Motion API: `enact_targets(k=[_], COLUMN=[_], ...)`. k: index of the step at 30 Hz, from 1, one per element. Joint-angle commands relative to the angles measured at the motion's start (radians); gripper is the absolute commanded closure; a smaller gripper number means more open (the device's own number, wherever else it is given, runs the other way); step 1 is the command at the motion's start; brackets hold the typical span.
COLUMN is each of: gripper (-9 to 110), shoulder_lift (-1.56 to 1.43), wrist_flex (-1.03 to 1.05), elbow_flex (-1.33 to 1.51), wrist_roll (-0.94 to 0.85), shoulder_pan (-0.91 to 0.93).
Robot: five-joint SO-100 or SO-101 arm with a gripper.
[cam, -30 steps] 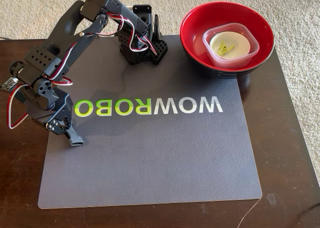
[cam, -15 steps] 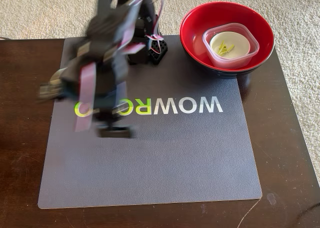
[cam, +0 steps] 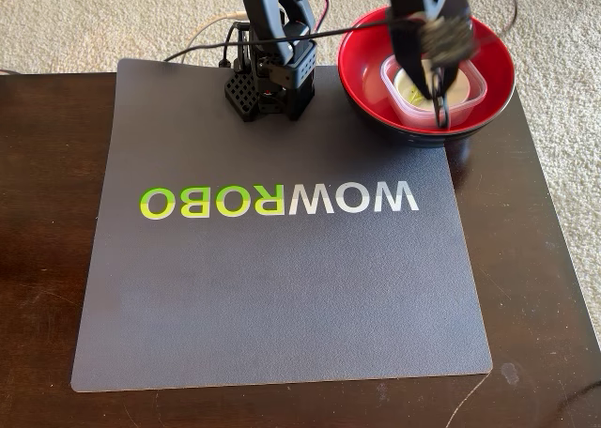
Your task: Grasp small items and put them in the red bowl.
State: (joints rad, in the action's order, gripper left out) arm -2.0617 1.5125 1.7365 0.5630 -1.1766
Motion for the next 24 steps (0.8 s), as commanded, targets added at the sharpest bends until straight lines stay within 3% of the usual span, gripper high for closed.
enact_targets(k=[1,2,7,14,16,18,19,22,24], gripper=[101,100,68,59,61,83,85,101,102], shoulder_lift=[-0.026,-0.009,0.089,-0.008,-0.058,-0.069,-0.054,0.032,0.149], wrist_flex=[0.012,0.006,-0.015,-0.083,-0.126,-0.16,-0.163,-0.209,-0.233], elbow_flex=[0.049,0.066,0.083,0.061,0.043,0.026,0.021,0.02,-0.002], wrist_roll=[0.058,0.055,0.02,-0.183,-0.331,-0.503,-0.555,-0.572,-0.534], shoulder_pan=[-0.077,-0.08,-0.061,-0.006,0.149,0.393,0.515,0.851,1.017])
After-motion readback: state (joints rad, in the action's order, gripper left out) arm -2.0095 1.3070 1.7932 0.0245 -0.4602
